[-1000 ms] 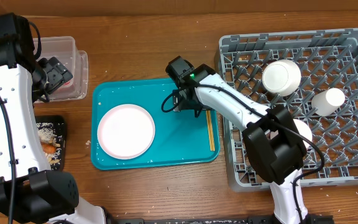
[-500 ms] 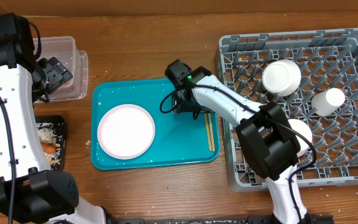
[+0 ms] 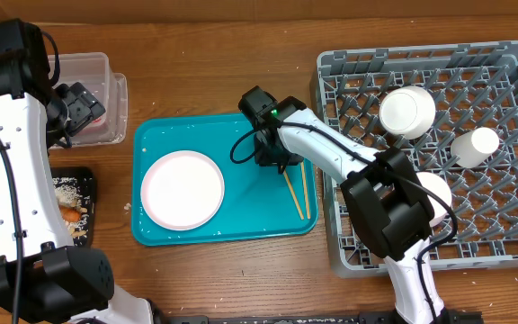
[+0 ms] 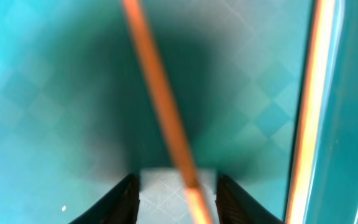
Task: Sort waste into correct bins and load items into the dishwasher
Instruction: 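Grasp the wooden chopstick with the right gripper and lift it, then carry the chopstick to the rack's back left corner and release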
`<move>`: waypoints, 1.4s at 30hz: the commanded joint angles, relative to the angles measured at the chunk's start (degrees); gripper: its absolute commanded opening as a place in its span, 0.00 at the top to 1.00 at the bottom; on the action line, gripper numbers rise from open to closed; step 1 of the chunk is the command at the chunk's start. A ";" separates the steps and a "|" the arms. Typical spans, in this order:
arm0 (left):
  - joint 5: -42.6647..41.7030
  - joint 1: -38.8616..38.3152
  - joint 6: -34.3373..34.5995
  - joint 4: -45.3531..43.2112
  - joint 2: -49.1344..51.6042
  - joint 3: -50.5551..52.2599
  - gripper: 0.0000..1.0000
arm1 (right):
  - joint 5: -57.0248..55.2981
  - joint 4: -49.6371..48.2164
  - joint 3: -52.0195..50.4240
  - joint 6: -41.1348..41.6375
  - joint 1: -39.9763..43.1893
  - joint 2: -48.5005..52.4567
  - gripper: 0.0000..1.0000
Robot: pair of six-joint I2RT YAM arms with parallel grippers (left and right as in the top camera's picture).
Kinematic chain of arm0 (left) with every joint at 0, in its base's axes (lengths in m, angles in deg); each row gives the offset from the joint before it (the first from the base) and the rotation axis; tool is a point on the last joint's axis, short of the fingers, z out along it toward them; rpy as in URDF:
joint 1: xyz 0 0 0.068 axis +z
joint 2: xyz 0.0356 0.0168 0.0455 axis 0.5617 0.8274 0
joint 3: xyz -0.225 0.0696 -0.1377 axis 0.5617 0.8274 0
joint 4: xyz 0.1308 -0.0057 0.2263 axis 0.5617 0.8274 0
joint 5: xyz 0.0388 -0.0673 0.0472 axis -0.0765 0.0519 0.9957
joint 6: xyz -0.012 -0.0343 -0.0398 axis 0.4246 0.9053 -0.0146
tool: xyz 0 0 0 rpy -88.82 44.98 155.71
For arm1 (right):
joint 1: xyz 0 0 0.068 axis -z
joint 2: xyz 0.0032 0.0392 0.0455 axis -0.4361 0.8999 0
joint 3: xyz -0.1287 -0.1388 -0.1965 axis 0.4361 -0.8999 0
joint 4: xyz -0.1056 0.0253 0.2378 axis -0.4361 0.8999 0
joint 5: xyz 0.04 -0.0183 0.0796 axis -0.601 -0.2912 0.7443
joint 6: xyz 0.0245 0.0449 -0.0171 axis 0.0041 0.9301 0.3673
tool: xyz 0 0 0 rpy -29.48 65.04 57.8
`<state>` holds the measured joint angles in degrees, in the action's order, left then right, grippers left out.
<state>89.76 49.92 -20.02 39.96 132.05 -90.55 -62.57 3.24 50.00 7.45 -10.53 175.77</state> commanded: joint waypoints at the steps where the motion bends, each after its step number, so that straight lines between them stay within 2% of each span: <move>1: 0.15 -0.02 -0.22 0.13 -0.94 -0.83 0.00 | 0.48 0.04 -0.15 -0.28 -0.02 0.72 0.71; 3: 0.15 -0.02 -0.22 0.13 -0.94 -0.83 0.00 | 0.48 0.11 -0.15 -0.28 -0.02 0.72 0.79; 5: 0.15 -0.02 -0.22 0.13 -0.94 -0.83 0.00 | 0.79 0.26 -0.15 -0.28 -0.02 0.72 0.91; 7: 0.15 -0.02 -0.22 0.13 -0.94 -0.83 0.00 | 1.66 0.35 -0.13 -0.28 -0.02 0.70 0.96; 15: 0.15 -0.02 -0.20 0.13 -0.94 -0.83 0.00 | 2.23 5.90 3.89 -0.28 0.85 -0.52 0.96; 22: 0.15 -0.02 -0.20 0.13 -0.94 -0.83 0.00 | 1.97 15.04 14.29 -2.89 3.26 -7.69 0.96; 27: 0.15 -0.02 -0.22 0.13 -0.94 -0.83 0.00 | -2.56 17.16 18.53 -4.90 7.80 -14.60 0.96; 34: 0.15 -0.02 -0.20 0.13 -0.94 -0.83 0.00 | -2.99 16.17 18.51 -19.67 17.18 -20.15 0.96; 39: 0.15 -0.02 -0.22 0.13 -0.94 -0.83 0.00 | 3.98 13.86 16.28 -25.88 22.56 -19.52 0.96; 42: 0.15 -0.02 -0.22 0.13 -0.94 -0.83 0.00 | 8.33 11.26 13.66 -26.73 24.59 -18.78 0.96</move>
<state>89.76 49.92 -20.02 39.96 132.05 -90.55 -59.95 16.01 65.93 -15.00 12.95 155.92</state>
